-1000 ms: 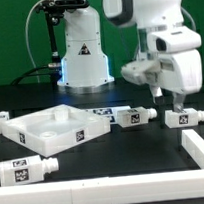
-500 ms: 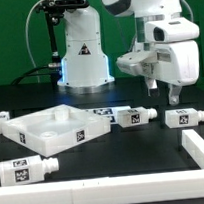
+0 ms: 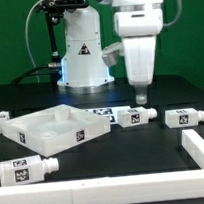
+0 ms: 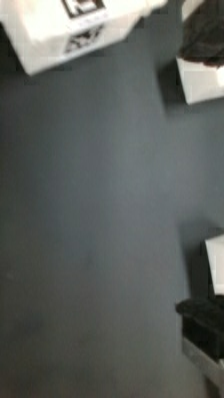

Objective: Assemble square table

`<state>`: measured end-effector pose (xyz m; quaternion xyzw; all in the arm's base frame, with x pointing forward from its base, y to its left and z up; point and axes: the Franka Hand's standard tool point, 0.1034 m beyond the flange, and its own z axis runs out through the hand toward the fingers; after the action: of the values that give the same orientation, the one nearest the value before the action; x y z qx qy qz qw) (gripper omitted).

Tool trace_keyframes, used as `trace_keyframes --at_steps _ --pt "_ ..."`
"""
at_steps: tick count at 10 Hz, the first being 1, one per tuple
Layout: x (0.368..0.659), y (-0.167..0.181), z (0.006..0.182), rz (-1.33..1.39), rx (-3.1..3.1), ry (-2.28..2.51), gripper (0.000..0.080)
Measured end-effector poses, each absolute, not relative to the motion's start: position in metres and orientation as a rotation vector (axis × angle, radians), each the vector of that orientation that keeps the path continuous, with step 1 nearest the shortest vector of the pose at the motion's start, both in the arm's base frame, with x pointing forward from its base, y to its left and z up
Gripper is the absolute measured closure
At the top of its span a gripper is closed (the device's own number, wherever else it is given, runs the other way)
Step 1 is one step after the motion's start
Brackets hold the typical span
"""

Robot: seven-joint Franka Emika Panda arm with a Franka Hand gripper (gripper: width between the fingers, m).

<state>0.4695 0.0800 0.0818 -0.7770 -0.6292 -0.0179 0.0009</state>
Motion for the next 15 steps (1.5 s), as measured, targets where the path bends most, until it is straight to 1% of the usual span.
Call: trace_keyframes --at_steps 3,6,8,10,12,13,14,15 --pt "0.468 0.071 0.079 -0.07 -2.604 -1.735 0.015" --pt "0.483 0.011 0.084 -0.065 -2.857 -1.312 0.015" --pt "0.482 -0.024 0.083 -0.055 -2.927 -1.164 0.015" --pt "0.482 -0.015 0.082 -0.056 -2.994 -0.96 0.015" --pt "0.482 -0.02 0.08 -0.057 -3.025 -0.78 0.015" --pt "0.485 -0.044 0.077 -0.052 -3.039 -0.62 0.015" --pt "0.484 -0.079 0.071 -0.053 -3.025 -0.663 0.015" --pt "0.482 -0.111 0.061 -0.071 -2.993 -0.832 0.015"
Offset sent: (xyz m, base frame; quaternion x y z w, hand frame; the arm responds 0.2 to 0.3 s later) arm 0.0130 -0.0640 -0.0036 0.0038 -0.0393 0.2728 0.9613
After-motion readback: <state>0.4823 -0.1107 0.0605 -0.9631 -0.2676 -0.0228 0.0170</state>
